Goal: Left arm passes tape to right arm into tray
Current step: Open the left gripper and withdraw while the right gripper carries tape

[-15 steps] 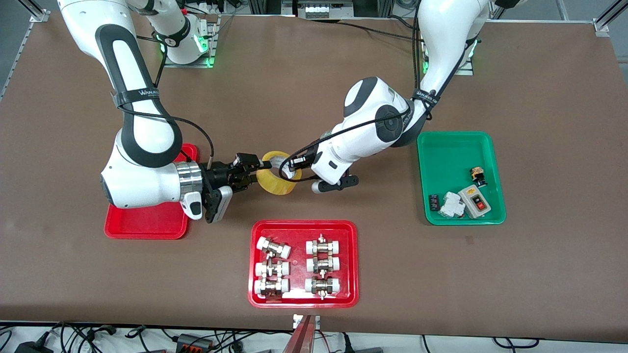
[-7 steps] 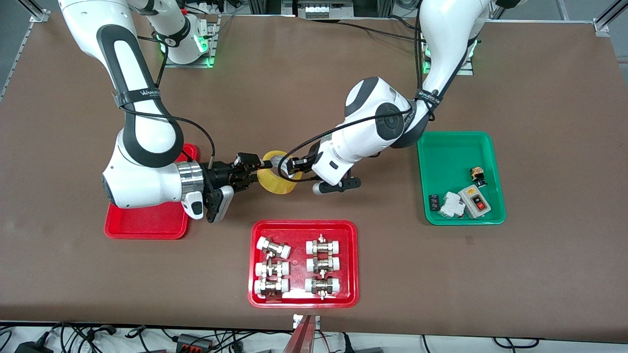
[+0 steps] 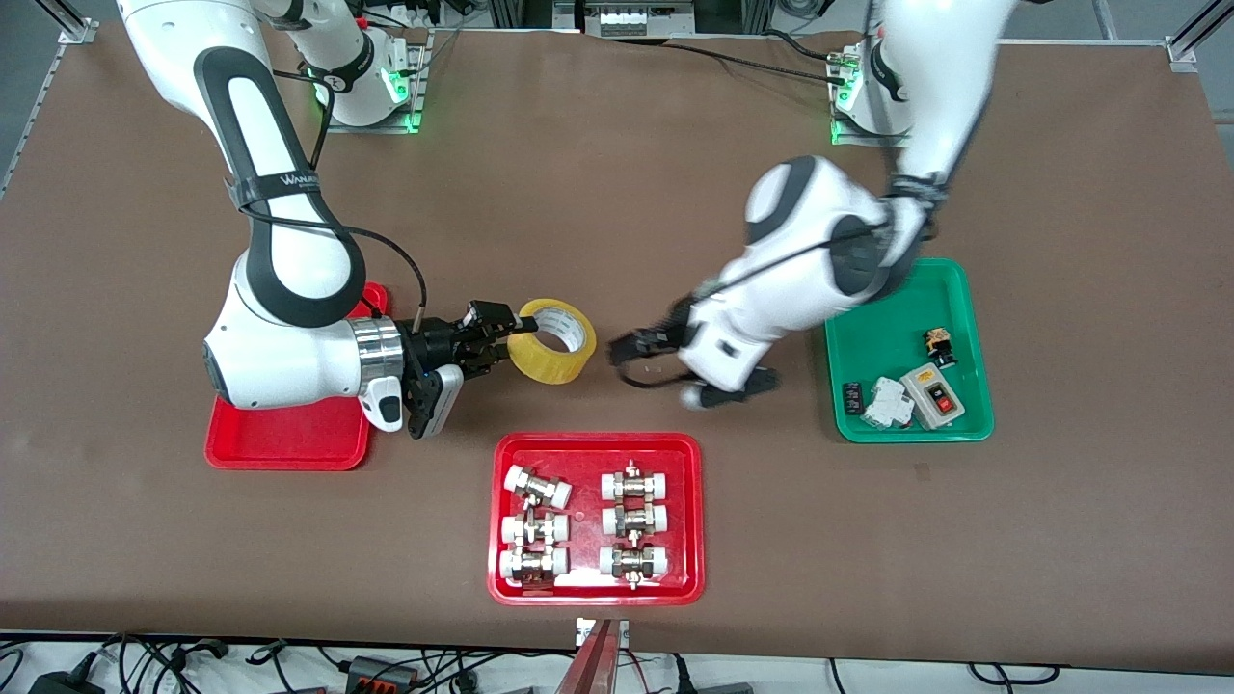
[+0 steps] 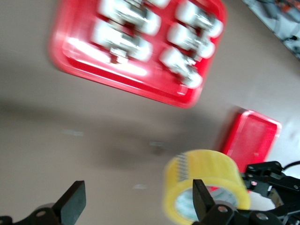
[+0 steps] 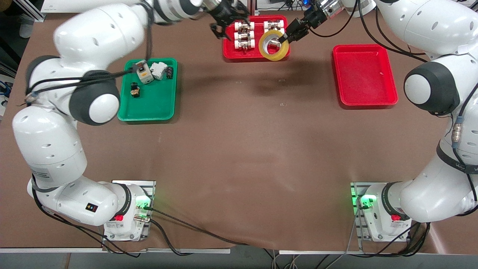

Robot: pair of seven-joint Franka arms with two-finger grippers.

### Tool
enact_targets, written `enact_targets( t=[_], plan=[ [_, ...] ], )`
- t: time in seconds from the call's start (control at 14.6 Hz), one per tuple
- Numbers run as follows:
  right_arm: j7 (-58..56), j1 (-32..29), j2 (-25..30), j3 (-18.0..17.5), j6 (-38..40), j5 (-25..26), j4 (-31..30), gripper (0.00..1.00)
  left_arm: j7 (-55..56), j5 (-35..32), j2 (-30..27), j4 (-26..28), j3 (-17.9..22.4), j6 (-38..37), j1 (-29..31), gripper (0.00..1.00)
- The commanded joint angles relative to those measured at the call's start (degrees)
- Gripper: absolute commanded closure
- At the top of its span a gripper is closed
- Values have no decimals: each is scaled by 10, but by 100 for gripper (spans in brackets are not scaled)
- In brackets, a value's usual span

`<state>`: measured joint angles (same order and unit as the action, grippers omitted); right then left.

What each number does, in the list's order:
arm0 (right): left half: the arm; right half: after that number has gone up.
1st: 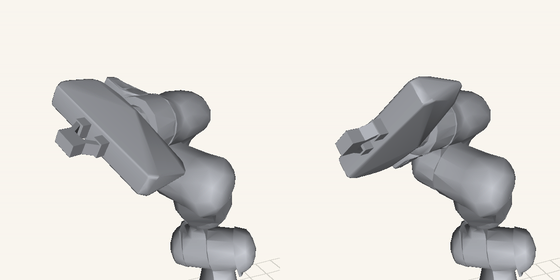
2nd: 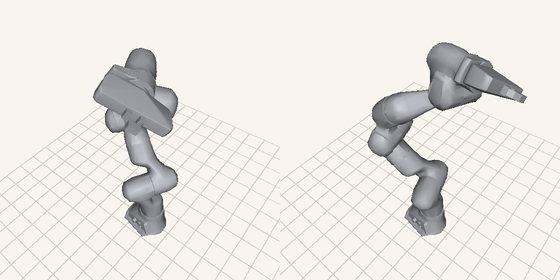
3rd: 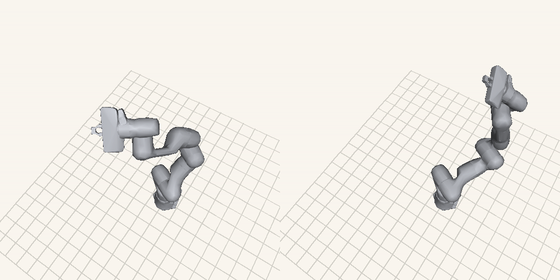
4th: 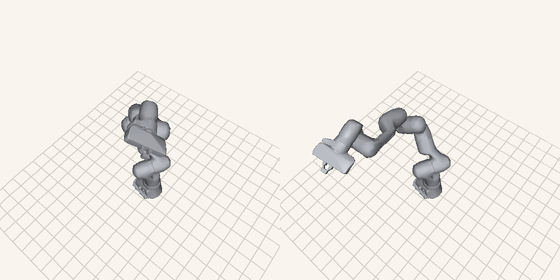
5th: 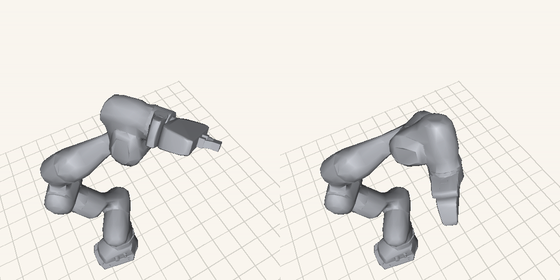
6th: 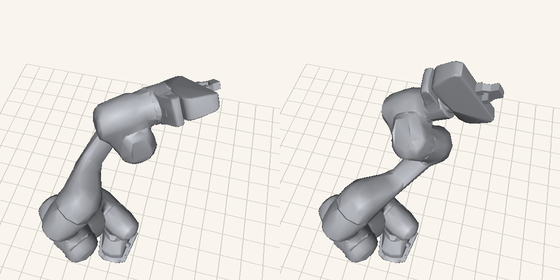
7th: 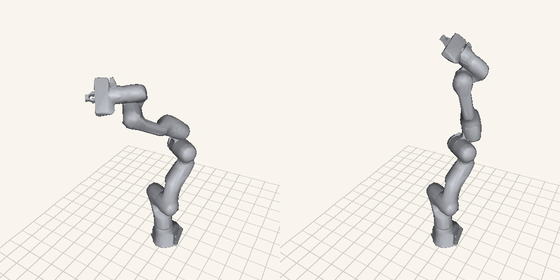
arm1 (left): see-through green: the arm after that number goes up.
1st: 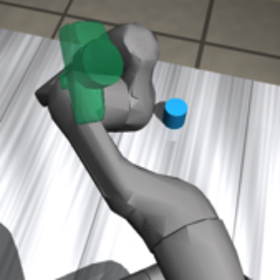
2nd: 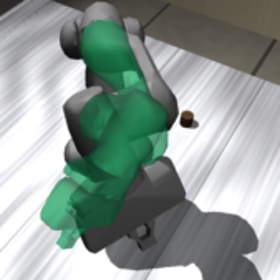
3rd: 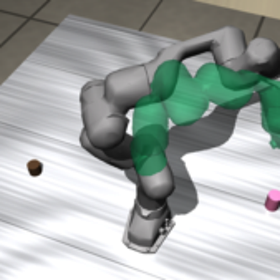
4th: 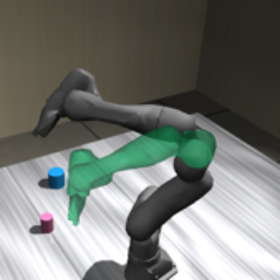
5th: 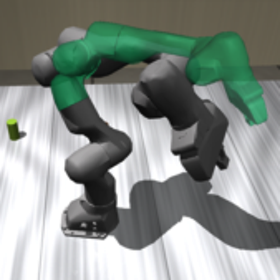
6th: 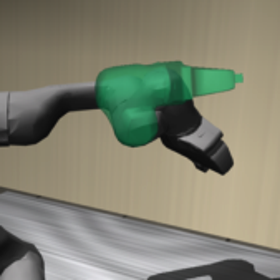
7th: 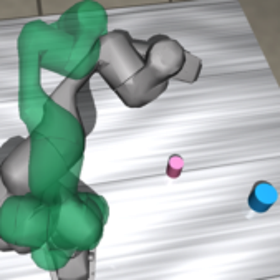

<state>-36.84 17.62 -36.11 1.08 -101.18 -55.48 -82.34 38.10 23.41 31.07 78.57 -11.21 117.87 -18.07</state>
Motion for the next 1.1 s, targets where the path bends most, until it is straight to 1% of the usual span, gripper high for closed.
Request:
enact_targets(
  t=[0.0,0.14,0.21,0.41,0.55,0.62,0.68,0.75,0.82,0.89,0.96,1.03],
  plan=[
    [-4,-2,-10,2,8,16,2,77,0,-85,-43,4,-4,-100,44,0],
    [-1,-17,-9,8,11,48,3,77,-7,-133,-68,4,-2,-150,65,0],
    [1,-33,-7,10,12,61,2,77,-28,-136,-78,4,-1,-182,79,0],
    [-1,-103,-5,20,13,133,2,77,-163,-143,-92,4,-2,-274,147,0],
    [2,-172,-7,19,36,137,-1,77,-208,-193,-99,2,-4,-298,171,0],
    [2,-200,-9,20,41,137,-5,77,-217,-222,-102,-17,-2,-300,178,0],
    [0,-232,-18,20,44,138,-7,77,-218,-258,-102,-51,-1,-302,177,0],
    [-7,-261,-31,19,58,137,-10,77,-218,-291,-102,-68,-2,-302,177,0],
    [-7,-281,-43,19,81,136,-10,76,-218,-314,-102,-74,-5,-302,177,0],
    [-7,-300,-57,19,94,132,-11,76,-218,-324,-107,-69,-7,-303,179,0],
    [-8,-309,-65,19,96,133,-11,76,-215,-325,-125,-53,-7,-309,178,0],
    [-9,-310,-68,19,96,135,-11,76,-210,-325,-140,-23,-8,-310,177,0]
  ],
)
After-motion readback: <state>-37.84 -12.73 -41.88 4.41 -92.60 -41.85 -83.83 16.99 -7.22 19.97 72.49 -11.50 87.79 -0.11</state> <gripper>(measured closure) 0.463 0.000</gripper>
